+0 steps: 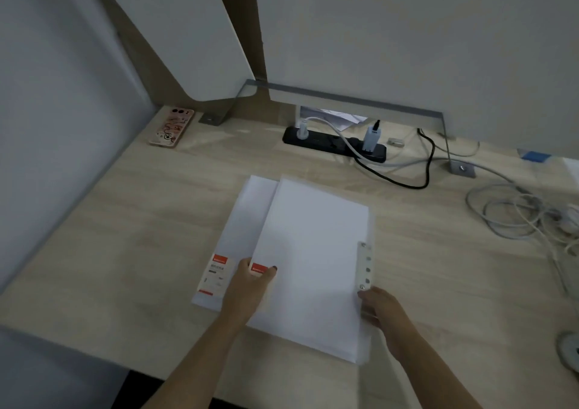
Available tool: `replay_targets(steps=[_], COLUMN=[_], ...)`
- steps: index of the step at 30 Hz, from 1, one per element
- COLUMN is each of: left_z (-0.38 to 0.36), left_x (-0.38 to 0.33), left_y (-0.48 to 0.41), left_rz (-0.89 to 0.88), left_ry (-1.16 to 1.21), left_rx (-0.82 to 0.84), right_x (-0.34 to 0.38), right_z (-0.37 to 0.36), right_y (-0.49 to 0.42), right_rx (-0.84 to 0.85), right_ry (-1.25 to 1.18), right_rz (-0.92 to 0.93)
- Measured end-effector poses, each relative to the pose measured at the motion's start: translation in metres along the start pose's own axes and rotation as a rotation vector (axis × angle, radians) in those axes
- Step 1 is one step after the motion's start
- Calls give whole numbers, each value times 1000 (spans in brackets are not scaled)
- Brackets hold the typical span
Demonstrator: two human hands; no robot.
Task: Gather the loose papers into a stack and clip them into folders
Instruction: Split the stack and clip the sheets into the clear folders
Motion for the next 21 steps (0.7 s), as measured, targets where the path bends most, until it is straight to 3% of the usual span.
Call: replay_targets(steps=[4,9,13,17,21], left_z=[38,67,68,68,73], left_x=[0,8,22,22,24], left_y=[-20,-35,-47,-48,-50], left_rz=[-3,-78,-97,-169,-193], left_ry=[-53,-304,-173,-86,-48], left_rx=[-30,-149,-95,-56,-11], right_x=[12,16,15,26,33], right_z=[-31,-61,-70,-81,-91], right_y=[-4,-15,-19,-10,-10], right_rx=[21,-58,-151,-30,-70], right_ry=[38,92,73,-23,-8], right_rz=[54,84,88,92,111])
Point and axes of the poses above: each hand's wrist, its own y-axis away from the middle knuckle, its own z-axis out of the back of the hand, x = y × z, the point moved 3 cm from there along -y, towards the middle knuckle, and after that the axes turned 2 degrees about y, right-handed, at the moved point
